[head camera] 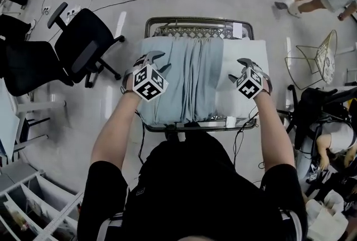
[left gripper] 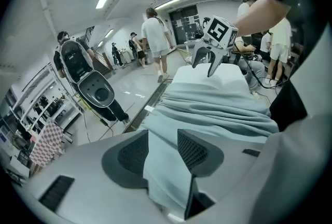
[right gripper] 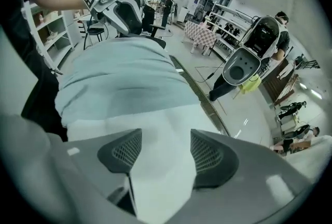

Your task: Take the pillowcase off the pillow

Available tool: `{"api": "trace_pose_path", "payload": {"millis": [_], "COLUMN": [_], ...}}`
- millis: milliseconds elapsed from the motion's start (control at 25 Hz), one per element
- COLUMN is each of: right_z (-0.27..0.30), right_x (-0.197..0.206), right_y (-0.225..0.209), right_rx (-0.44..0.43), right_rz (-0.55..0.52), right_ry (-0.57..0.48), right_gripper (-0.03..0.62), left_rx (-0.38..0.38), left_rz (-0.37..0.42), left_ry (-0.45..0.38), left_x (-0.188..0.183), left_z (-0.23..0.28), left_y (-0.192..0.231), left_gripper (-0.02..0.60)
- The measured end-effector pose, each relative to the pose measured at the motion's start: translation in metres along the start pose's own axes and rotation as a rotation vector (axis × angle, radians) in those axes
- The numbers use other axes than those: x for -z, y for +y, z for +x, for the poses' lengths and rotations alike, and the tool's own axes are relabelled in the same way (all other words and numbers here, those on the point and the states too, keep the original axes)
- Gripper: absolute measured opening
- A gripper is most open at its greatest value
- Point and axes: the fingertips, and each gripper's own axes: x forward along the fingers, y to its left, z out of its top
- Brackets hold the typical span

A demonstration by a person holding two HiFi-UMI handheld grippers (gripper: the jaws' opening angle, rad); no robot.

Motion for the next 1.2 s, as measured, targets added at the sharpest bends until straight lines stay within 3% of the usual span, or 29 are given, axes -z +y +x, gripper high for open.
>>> {"api": "trace_pose_path", "payload": {"millis": [160, 360, 440, 600, 680, 800, 920, 1040, 1200], "right_z": [0.030, 0.067, 0.082, 0.108, 0.121, 0.131, 0.134, 0.130, 0.104], "right_x": [-0.014, -0.027, -0.027, -0.019, -0.011, -0.009, -0.009, -0.010, -0.010], "right_y": [-0.047, -0.081, -0.081, -0.066, -0.064, -0.052, -0.045, -0.044, -0.036], "right_rx": [-0.048, -0.138, -0.218, -0.429, -0.505, -0.629, -0.693, -0.701, -0.730], "right_rz": [-0.042, -0.174, -0.218, -0.218, -0.205, -0.195, -0.183, -0.206, -0.224], "right_ry": [-0.001, 0.036, 0.059, 0.129, 0.170, 0.150, 0.136, 0.162, 0.175], "right_gripper": [0.312, 0.356, 0.400, 0.407, 0.410, 0.414, 0.409, 0.360, 0.223], "left_rx": [0.024, 0.077, 0.101, 0.202, 0.255, 0.324, 0.376, 0.392, 0.394], "left_rz": [-0.031, -0.076, -0.066, -0.066, -0.094, -0.147, -0.200, -0.166, -0.070], "left_ry": [0.046, 0.084, 0.120, 0.193, 0.200, 0.196, 0.209, 0.234, 0.267], "left_x": [-0.015, -0.027, -0.024, -0.013, -0.009, -0.004, -0.003, -0.006, -0.008], "left_z": [0.048, 0.096, 0.113, 0.140, 0.150, 0.159, 0.164, 0.159, 0.144], "left_y": [0.035, 0.057, 0.059, 0.052, 0.050, 0.044, 0.044, 0.041, 0.031], "left_gripper": [0.179, 0.192, 0.232, 0.250, 0.258, 0.293, 0.291, 0.253, 0.136]}}
